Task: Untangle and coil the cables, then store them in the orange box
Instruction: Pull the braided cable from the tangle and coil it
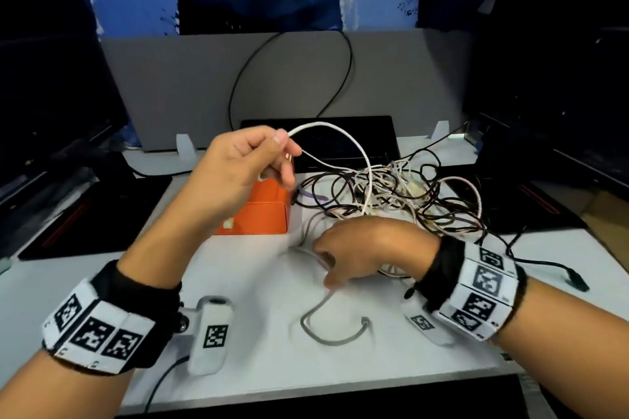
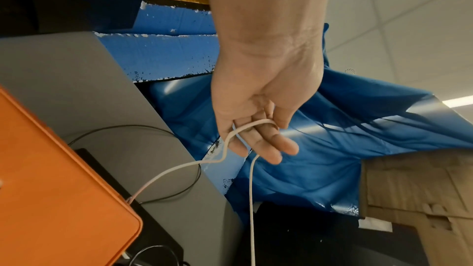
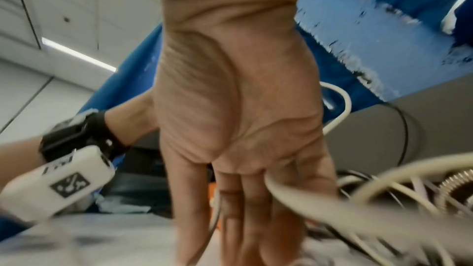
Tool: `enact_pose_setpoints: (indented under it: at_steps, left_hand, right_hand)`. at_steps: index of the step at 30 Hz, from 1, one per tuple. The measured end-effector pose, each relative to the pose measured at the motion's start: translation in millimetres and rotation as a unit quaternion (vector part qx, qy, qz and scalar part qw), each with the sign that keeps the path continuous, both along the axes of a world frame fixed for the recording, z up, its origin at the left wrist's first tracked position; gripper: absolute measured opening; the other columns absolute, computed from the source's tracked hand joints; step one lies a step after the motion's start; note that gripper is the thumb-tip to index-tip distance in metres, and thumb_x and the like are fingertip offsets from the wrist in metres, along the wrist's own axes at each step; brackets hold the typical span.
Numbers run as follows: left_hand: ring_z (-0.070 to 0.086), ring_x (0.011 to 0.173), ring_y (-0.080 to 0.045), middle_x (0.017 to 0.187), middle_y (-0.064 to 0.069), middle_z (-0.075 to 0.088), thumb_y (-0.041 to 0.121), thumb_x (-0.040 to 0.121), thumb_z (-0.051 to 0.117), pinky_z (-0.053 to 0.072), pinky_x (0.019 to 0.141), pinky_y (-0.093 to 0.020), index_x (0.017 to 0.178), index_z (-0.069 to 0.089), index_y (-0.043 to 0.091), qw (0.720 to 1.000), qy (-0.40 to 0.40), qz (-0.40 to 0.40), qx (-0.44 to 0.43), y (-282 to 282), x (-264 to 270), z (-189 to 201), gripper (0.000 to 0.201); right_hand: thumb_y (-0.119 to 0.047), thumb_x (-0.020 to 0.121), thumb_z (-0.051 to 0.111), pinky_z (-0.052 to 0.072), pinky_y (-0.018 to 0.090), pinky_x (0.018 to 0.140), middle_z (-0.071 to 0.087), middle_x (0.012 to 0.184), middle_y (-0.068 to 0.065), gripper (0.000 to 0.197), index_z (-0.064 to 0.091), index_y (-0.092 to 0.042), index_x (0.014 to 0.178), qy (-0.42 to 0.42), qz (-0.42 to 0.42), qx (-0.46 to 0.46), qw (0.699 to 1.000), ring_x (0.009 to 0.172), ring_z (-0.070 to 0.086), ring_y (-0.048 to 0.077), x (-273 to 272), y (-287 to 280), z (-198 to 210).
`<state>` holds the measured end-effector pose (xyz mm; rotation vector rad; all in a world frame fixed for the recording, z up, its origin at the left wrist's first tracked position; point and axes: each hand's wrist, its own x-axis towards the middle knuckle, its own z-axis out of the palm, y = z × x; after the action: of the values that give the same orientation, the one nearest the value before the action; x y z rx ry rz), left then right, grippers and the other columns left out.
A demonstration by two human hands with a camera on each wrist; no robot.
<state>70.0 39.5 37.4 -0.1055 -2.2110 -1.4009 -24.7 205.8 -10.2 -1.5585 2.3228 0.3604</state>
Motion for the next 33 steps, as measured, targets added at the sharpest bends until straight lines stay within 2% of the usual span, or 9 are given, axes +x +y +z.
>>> enact_pose_setpoints:
  at_steps: [4, 7, 10, 15, 19, 21, 26, 30, 33]
  left_hand:
    - [0.067, 0.086, -0.013, 0.094, -0.006, 0.077, 0.026, 0.106, 0.053, 0.048, 0.084, -0.023, 0.101, 0.075, 0.015, 0.993, -0.087, 0.008, -0.077, -8, -1, -14, 0.024]
    - [0.056, 0.126, -0.012, 0.136, 0.003, 0.063, 0.047, 0.099, 0.059, 0.04, 0.114, -0.035, 0.132, 0.067, 0.027, 0.97, -0.127, 0.087, -0.19, -10, -4, -26, 0.039]
    - [0.036, 0.146, -0.011, 0.158, 0.007, 0.04, 0.057, 0.095, 0.059, 0.03, 0.121, -0.035, 0.155, 0.042, 0.025, 0.951, -0.171, 0.142, -0.214, -4, -1, -28, 0.07]
    - [0.073, 0.101, -0.022, 0.111, -0.002, 0.077, 0.046, 0.099, 0.058, 0.057, 0.094, -0.04, 0.126, 0.065, 0.029, 0.991, -0.135, -0.007, -0.009, 11, -5, -31, 0.033]
    - [0.058, 0.046, -0.024, 0.052, -0.008, 0.055, 0.024, 0.11, 0.042, 0.052, 0.052, -0.027, 0.104, 0.067, 0.0, 0.991, -0.09, 0.049, 0.088, 6, -6, -26, 0.035]
    - [0.04, 0.034, -0.021, 0.047, -0.003, 0.038, 0.031, 0.111, 0.039, 0.039, 0.039, -0.025, 0.1, 0.065, 0.002, 0.992, -0.05, 0.06, 0.099, -7, -1, -15, 0.041]
    - [0.024, 0.031, -0.014, 0.049, -0.005, 0.033, 0.046, 0.109, 0.034, 0.026, 0.042, -0.028, 0.099, 0.065, 0.011, 0.995, 0.011, 0.053, 0.087, -32, 18, 10, 0.047]
    - [0.028, 0.031, -0.018, 0.049, -0.012, 0.04, 0.049, 0.107, 0.032, 0.028, 0.035, -0.02, 0.098, 0.067, 0.01, 0.999, -0.016, 0.028, 0.015, -25, 27, 17, 0.054]
    - [0.03, 0.032, -0.019, 0.05, -0.012, 0.046, 0.048, 0.106, 0.032, 0.03, 0.036, -0.02, 0.097, 0.068, 0.007, 0.999, -0.042, -0.006, -0.016, -17, 27, 16, 0.055]
  right_hand:
    - [-0.023, 0.102, 0.055, 0.041, 0.02, 0.05, 0.072, 0.078, 0.002, 0.017, 0.062, -0.015, 0.087, -0.07, -0.076, -0.159, 0.982, 0.06, 0.063, 0.01, -30, -2, 5]
    - [-0.027, 0.104, 0.059, 0.034, 0.014, 0.038, 0.074, 0.07, 0.003, 0.018, 0.063, -0.016, 0.091, -0.084, -0.188, -0.356, 0.912, 0.036, 0.049, -0.003, -55, 3, 27]
    - [-0.031, 0.104, 0.06, 0.035, 0.02, 0.046, 0.071, 0.066, 0.001, 0.019, 0.062, -0.017, 0.092, -0.079, -0.226, -0.479, 0.844, 0.035, 0.047, -0.003, -72, 6, 50]
    - [-0.031, 0.099, 0.069, 0.033, 0.018, 0.046, 0.066, 0.06, 0.002, 0.024, 0.067, -0.008, 0.091, -0.154, -0.109, -0.441, 0.878, 0.042, 0.045, 0.008, -60, 1, 69]
    - [-0.044, 0.09, 0.076, 0.037, 0.015, 0.052, 0.062, 0.057, -0.008, 0.028, 0.073, -0.016, 0.089, -0.143, -0.078, -0.41, 0.898, 0.049, 0.048, 0.003, -65, 0, 69]
    - [-0.058, 0.087, 0.073, 0.042, 0.022, 0.059, 0.066, 0.066, -0.005, 0.036, 0.073, -0.022, 0.086, -0.093, -0.107, -0.388, 0.91, 0.056, 0.053, 0.006, -85, 6, 73]
    - [-0.066, 0.095, 0.056, 0.05, 0.036, 0.091, 0.073, 0.104, -0.005, 0.048, 0.073, -0.022, 0.101, -0.003, -0.184, -0.243, 0.952, 0.104, 0.066, 0.019, -141, 24, 78]
    - [-0.055, 0.096, 0.062, 0.048, 0.034, 0.08, 0.071, 0.093, -0.003, 0.031, 0.07, -0.026, 0.091, 0.098, -0.107, -0.242, 0.959, 0.093, 0.062, 0.021, -104, 7, 81]
    - [-0.054, 0.092, 0.067, 0.052, 0.034, 0.073, 0.07, 0.084, -0.005, 0.032, 0.071, -0.022, 0.088, 0.022, -0.009, -0.155, 0.988, 0.081, 0.064, 0.019, -48, -10, 57]
